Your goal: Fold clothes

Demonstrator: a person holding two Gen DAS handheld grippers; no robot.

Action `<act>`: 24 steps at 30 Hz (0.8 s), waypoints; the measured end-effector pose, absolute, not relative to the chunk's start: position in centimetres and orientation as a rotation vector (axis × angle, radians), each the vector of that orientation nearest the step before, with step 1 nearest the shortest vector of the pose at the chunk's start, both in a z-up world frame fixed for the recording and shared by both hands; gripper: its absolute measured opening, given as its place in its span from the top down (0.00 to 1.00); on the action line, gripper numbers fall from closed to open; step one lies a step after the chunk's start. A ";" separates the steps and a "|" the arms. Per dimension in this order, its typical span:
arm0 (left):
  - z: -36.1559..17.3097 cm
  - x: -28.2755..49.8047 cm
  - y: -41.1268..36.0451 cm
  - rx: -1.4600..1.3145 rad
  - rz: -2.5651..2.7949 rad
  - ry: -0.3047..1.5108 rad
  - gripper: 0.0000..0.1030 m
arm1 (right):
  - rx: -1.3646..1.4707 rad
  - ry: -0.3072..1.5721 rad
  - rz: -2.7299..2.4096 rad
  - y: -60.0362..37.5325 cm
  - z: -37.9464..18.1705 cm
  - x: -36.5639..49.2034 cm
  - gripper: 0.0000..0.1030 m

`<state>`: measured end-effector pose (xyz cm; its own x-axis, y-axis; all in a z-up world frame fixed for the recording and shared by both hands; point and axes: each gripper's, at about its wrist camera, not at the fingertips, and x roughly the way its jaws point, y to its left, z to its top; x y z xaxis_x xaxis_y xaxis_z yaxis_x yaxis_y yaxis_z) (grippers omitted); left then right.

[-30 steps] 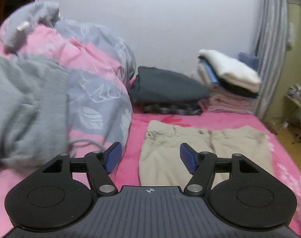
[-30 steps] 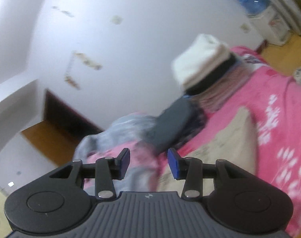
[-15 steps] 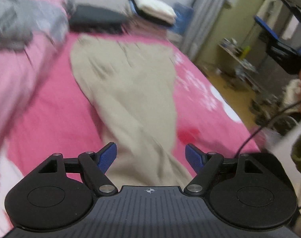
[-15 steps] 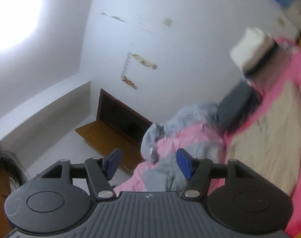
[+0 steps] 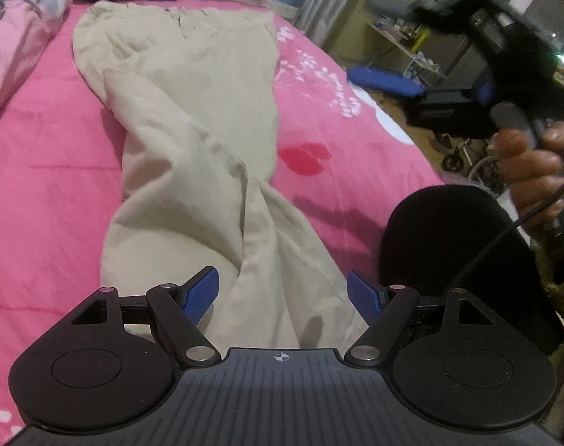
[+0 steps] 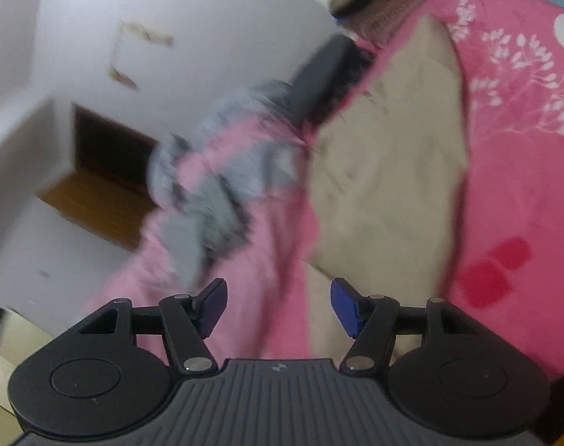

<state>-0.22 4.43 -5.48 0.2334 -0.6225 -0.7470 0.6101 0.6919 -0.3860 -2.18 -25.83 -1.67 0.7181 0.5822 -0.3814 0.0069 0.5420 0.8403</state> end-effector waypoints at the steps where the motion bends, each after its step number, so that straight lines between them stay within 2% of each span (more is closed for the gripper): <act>1: -5.7 -0.4 4.4 -0.016 -0.845 1.039 0.26 | 0.919 0.737 0.366 -25.5 -2.0 -1.9 0.37; 13: -7.4 -1.4 4.1 0.010 -0.829 1.074 0.26 | 0.746 0.928 0.263 -23.8 -5.5 -1.2 0.37; 24: -7.7 -1.4 4.2 0.014 -0.791 1.064 0.28 | 0.687 0.953 0.277 -23.2 -5.6 -1.3 0.37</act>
<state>-1.44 4.21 -7.68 0.2429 -0.5722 -0.7834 0.5849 0.7306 -0.3523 -1.31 -23.25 -5.65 0.5642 0.5042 -0.6539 0.0751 0.7573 0.6487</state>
